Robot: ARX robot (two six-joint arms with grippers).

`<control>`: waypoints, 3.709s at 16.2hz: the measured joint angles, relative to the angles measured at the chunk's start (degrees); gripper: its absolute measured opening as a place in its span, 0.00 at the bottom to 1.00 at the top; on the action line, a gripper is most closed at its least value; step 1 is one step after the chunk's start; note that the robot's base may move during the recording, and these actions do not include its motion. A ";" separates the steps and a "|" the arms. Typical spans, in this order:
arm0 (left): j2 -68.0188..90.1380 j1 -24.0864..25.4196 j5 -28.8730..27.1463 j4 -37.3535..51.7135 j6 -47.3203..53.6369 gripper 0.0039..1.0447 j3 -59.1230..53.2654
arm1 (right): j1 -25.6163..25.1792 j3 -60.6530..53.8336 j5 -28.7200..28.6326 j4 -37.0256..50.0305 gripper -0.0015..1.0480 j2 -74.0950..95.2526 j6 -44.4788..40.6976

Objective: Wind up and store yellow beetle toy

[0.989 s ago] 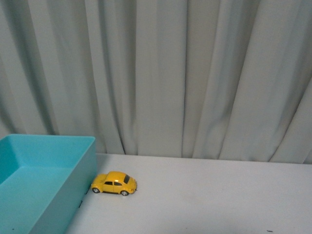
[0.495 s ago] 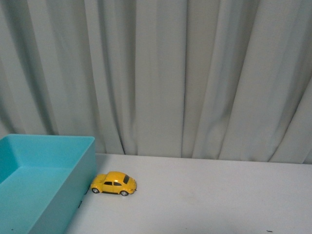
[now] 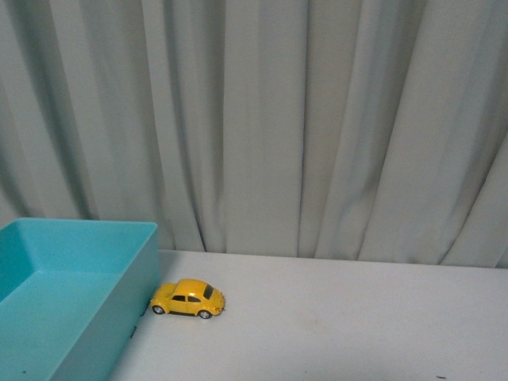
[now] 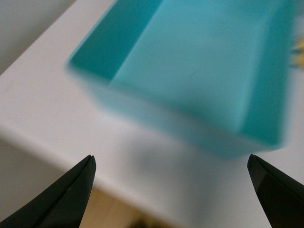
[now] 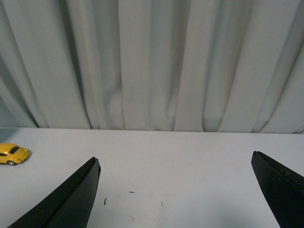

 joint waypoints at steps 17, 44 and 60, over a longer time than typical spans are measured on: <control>47.69 35.10 30.99 52.41 35.10 0.94 28.04 | 0.00 0.00 0.04 0.04 0.94 -0.02 0.00; 107.40 3.89 46.95 -8.24 96.24 0.94 89.22 | 0.00 0.00 0.04 0.02 0.94 -0.02 0.00; 113.59 3.82 48.22 -5.70 98.42 0.94 95.84 | 0.00 0.00 0.04 0.02 0.94 -0.02 0.00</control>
